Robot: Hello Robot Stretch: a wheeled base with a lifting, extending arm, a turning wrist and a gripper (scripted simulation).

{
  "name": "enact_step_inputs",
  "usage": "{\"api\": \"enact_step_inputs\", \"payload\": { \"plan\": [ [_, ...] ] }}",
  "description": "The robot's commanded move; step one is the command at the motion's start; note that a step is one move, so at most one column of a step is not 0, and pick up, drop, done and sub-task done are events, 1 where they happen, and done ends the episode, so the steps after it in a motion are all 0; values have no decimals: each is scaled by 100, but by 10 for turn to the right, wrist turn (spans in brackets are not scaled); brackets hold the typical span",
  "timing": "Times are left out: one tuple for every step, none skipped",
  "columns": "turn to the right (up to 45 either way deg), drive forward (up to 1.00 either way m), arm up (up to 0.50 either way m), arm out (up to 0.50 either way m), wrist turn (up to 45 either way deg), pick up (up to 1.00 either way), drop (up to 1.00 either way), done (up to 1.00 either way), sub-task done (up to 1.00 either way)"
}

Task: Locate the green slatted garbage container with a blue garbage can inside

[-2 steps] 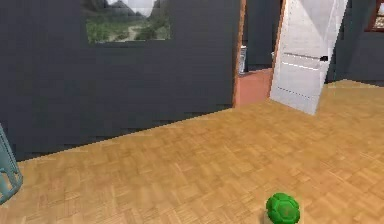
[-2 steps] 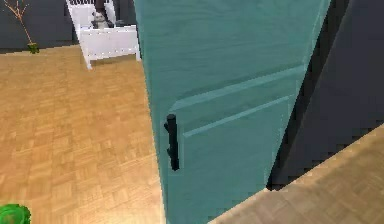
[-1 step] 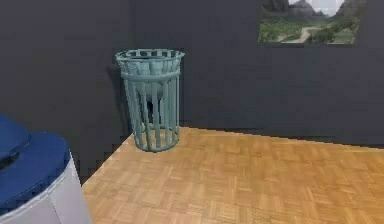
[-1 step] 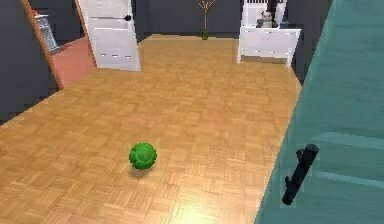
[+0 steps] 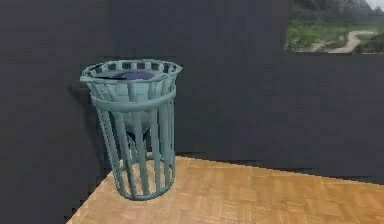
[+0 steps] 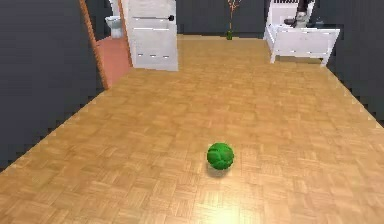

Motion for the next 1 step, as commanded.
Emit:
{"api": "enact_step_inputs", "payload": {
  "plan": [
    [-360, 0, 0, 0, 0, 0, 0, 0, 0]
  ]
}}
